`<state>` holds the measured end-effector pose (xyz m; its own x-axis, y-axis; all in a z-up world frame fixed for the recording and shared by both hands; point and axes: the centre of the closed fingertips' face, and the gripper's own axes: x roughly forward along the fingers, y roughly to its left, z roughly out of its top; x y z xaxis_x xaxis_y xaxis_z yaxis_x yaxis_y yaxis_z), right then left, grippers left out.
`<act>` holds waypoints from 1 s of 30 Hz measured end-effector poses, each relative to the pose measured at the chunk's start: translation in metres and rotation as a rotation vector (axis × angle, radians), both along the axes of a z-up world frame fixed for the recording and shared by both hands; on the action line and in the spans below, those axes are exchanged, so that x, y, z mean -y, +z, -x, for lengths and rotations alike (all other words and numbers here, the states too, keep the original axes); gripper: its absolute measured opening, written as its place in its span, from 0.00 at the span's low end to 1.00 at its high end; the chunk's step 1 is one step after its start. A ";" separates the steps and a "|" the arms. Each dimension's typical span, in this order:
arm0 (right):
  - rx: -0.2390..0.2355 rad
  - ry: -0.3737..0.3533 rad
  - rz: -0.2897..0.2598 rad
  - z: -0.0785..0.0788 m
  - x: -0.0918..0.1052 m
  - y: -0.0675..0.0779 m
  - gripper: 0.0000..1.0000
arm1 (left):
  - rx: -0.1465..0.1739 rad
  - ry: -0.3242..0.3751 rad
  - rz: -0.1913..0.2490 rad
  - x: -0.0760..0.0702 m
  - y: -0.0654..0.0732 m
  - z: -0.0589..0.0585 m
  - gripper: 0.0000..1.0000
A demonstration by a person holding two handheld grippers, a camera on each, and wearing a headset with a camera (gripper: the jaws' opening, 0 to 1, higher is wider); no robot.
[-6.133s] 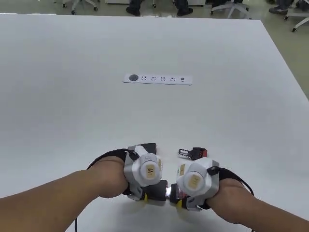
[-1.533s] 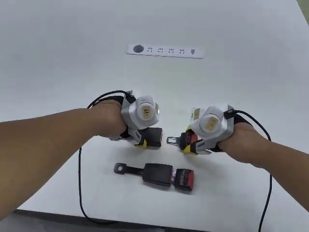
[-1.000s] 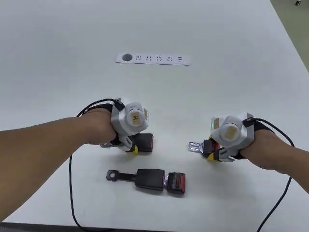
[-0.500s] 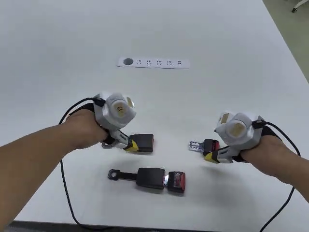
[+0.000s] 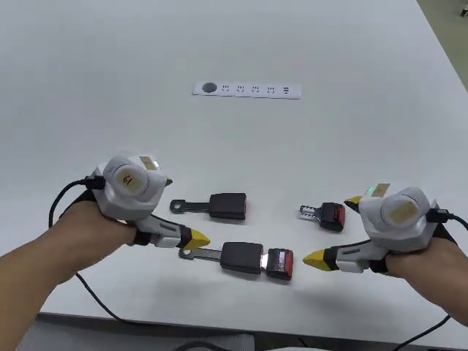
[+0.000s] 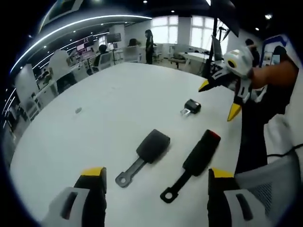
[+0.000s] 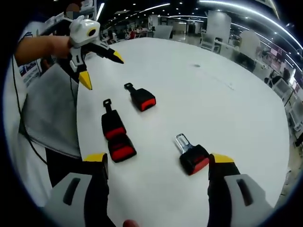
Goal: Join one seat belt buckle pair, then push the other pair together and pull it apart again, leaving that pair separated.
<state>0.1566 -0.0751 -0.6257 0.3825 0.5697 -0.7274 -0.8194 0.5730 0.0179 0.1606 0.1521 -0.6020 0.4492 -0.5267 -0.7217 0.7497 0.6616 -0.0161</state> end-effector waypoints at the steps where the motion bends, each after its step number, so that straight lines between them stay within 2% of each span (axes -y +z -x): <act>1: -0.007 -0.015 -0.009 0.003 0.001 0.001 0.89 | -0.004 0.017 0.003 -0.004 -0.003 0.003 0.93; 3: -0.006 -0.034 -0.015 0.004 0.004 0.001 0.95 | -0.012 0.038 0.005 -0.009 -0.006 0.009 0.95; 4: 0.013 -0.051 -0.011 0.005 0.006 0.000 0.99 | -0.035 0.065 0.014 -0.012 -0.009 0.014 0.96; 5: 0.014 -0.051 -0.004 0.008 0.009 0.000 0.99 | -0.053 0.091 0.025 -0.012 -0.010 0.020 0.96; 7: 0.034 -0.065 0.009 0.010 0.018 -0.001 1.00 | -0.041 0.085 0.029 -0.016 -0.016 0.026 1.00; 8: 0.029 -0.071 0.012 0.011 0.022 -0.002 1.00 | -0.041 0.095 0.018 -0.020 -0.017 0.028 1.00; 10: 0.002 -0.102 0.002 0.014 0.029 -0.004 1.00 | -0.046 0.122 0.010 -0.026 -0.017 0.034 1.00; 13: 0.010 -0.114 -0.001 0.018 0.034 -0.003 1.00 | -0.074 0.156 0.044 -0.031 -0.020 0.038 1.00; 15: 0.018 -0.121 0.007 0.020 0.036 -0.003 1.00 | -0.070 0.141 0.021 -0.031 -0.019 0.041 1.00; 17: 0.024 -0.126 0.003 0.023 0.035 -0.003 1.00 | -0.053 0.130 -0.002 -0.031 -0.016 0.041 1.00; 20: 0.017 -0.138 -0.007 0.027 0.031 -0.005 1.00 | -0.038 0.149 0.003 -0.030 -0.004 0.040 1.00; 24: 0.015 -0.155 -0.032 0.028 0.025 -0.001 1.00 | -0.020 0.185 -0.002 -0.036 -0.002 0.036 1.00; 30: 0.027 -0.159 -0.050 0.025 0.020 0.008 1.00 | -0.012 0.220 0.007 -0.047 -0.003 0.037 1.00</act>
